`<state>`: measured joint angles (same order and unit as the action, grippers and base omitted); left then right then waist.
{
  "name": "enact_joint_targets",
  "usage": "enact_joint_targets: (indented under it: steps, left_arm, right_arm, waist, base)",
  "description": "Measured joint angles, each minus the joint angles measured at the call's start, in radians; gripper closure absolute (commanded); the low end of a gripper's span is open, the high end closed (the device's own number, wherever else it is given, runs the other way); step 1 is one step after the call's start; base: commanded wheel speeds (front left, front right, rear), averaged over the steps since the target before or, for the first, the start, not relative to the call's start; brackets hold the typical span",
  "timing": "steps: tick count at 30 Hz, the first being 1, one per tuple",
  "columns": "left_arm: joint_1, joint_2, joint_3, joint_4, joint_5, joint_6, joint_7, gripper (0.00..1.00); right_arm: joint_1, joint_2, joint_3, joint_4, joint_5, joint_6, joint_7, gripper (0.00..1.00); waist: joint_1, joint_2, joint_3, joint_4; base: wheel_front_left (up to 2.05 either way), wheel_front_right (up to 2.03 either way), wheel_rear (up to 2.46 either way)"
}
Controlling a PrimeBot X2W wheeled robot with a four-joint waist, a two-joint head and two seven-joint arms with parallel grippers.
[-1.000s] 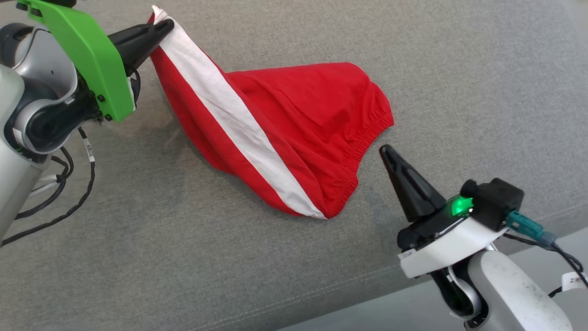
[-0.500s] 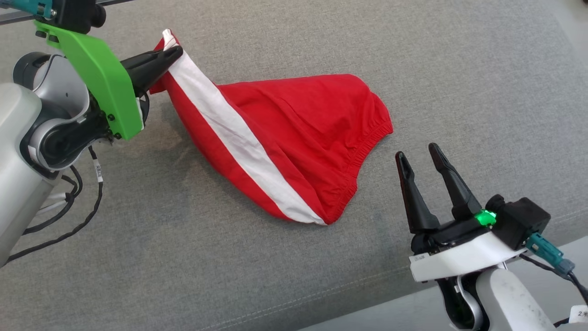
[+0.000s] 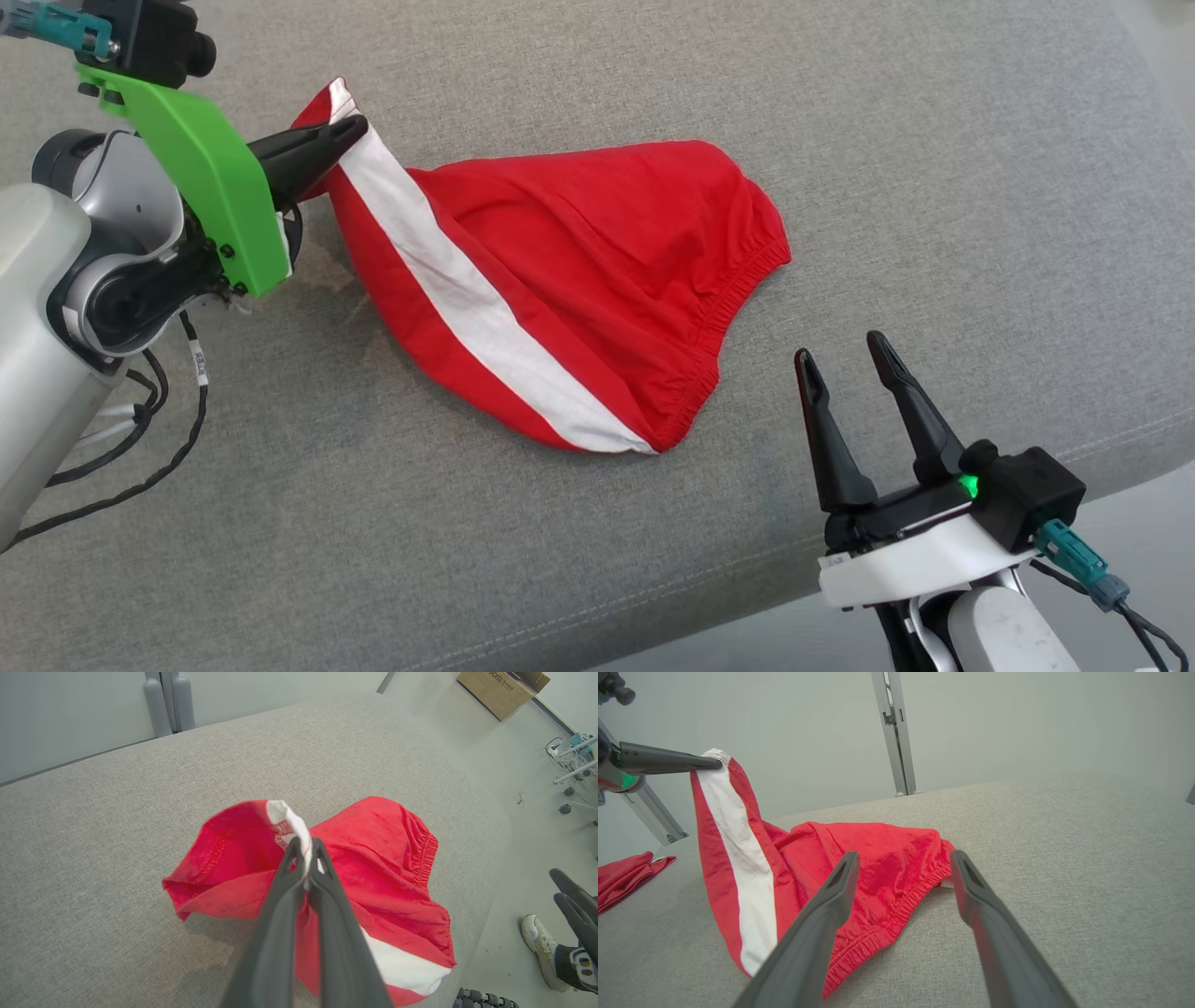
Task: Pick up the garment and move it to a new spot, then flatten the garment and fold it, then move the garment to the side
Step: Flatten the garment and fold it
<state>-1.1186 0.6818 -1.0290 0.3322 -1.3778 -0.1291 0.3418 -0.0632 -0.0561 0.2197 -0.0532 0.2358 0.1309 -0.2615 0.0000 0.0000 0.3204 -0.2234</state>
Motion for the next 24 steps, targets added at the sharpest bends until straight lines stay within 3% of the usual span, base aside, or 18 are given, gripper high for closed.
enact_joint_targets:
  steps: [5, 17, 24]
  left_arm:
    - [-0.005, -0.002, -0.014, 0.002, -0.006, 0.000, -0.005, 1.00]
    - [-0.055, -0.027, -0.045, 0.000, -0.015, 0.000, -0.023, 1.00]
    - [-0.074, -0.028, -0.063, 0.003, -0.021, 0.000, -0.037, 1.00]
  right_arm:
    - [0.000, 0.000, 0.052, 0.040, 0.001, 0.000, 0.000, 0.00]
    - [-0.102, -0.084, 0.334, 0.291, 0.166, 0.000, -0.001, 0.00]
    - [-0.192, -0.081, 0.379, 0.345, 0.203, 0.000, -0.001, 0.00]
  waist:
    - [0.0000, 0.0000, 0.002, 0.007]
    - [0.0000, 0.0000, 0.055, 0.041]
    - [0.0000, 0.0000, 0.095, 0.062]
  base:
    - [0.00, 0.00, 0.00]
    - [0.00, 0.00, 0.00]
    - [0.00, 0.00, 0.00]
